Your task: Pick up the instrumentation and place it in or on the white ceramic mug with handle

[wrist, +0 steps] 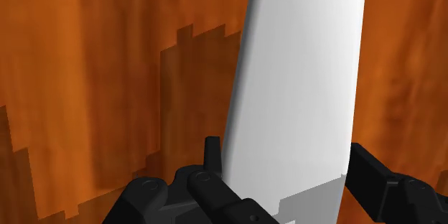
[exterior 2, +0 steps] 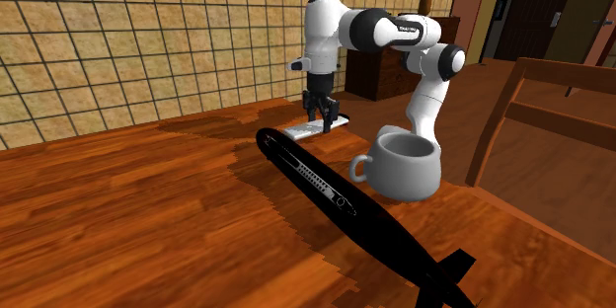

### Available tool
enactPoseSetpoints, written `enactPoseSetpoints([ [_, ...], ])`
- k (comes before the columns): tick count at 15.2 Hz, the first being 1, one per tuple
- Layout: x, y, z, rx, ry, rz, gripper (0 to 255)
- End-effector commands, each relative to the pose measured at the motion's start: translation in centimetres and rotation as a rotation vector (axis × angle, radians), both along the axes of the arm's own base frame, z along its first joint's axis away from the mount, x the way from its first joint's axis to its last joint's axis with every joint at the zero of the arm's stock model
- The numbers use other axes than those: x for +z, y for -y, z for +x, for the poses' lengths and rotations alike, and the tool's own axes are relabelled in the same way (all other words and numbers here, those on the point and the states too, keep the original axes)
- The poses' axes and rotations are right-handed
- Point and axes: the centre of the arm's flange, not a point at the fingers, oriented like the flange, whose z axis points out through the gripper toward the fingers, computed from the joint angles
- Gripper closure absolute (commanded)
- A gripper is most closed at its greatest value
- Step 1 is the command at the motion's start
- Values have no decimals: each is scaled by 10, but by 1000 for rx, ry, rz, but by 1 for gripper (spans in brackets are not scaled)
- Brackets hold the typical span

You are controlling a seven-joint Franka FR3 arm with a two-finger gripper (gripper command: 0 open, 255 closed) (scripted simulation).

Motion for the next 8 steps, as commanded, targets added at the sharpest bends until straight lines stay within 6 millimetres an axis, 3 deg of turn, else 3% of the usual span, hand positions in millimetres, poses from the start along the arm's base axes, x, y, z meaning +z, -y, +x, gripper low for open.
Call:
enactPoseSetpoints([
  [1,11,0,0,0,0,0,255],
  [8,48,0,0,0,0,0,255],
])
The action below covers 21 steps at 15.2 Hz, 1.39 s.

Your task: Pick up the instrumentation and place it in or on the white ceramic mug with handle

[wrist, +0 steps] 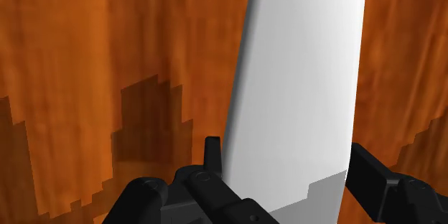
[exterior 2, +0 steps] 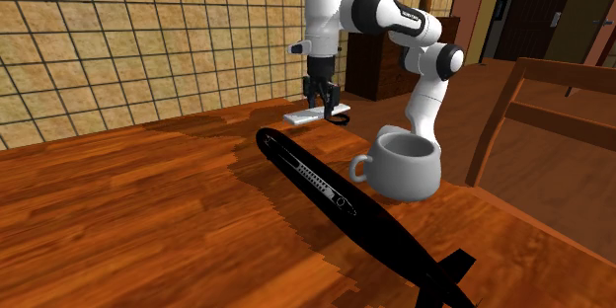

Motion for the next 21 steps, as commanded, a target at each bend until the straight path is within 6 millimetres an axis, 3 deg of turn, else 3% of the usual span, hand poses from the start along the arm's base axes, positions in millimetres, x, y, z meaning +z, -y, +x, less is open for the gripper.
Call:
enactPoseSetpoints([
  [1,11,0,1,0,0,0,255],
  [17,92,0,1,0,0,0,255],
  [21,93,-52,11,0,0,0,255],
])
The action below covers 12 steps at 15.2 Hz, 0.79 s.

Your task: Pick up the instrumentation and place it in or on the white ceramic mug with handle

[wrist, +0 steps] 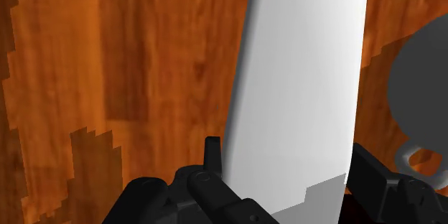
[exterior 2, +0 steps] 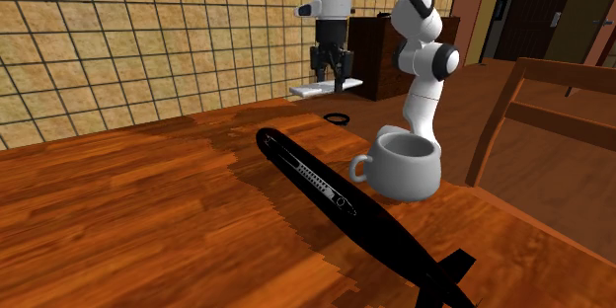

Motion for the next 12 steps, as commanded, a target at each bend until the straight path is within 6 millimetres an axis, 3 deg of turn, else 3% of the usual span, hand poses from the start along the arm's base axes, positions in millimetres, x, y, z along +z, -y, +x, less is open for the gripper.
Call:
enactPoseSetpoints([
  [1,6,-25,3,-1,0,0,255],
  [12,7,-168,29,-1,0,0,255],
])
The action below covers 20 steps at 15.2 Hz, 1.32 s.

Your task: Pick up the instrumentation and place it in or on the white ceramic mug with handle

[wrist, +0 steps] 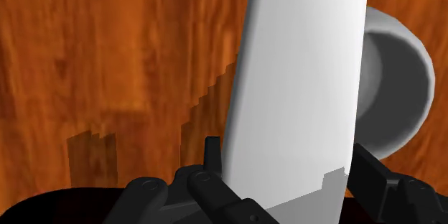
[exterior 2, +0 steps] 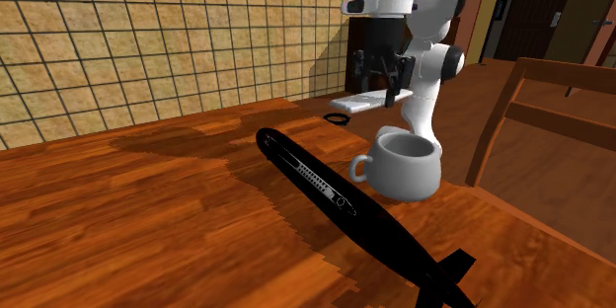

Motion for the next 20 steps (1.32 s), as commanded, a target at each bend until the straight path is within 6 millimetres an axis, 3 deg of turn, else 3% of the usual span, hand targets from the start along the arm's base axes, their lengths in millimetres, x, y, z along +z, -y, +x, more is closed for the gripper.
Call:
enactPoseSetpoints([
  [1,2,-28,7,-1,1,1,255],
  [4,3,-72,15,-1,1,1,255],
  [17,-66,-72,15,-1,1,1,255],
  [20,-70,-72,15,-1,1,1,255],
])
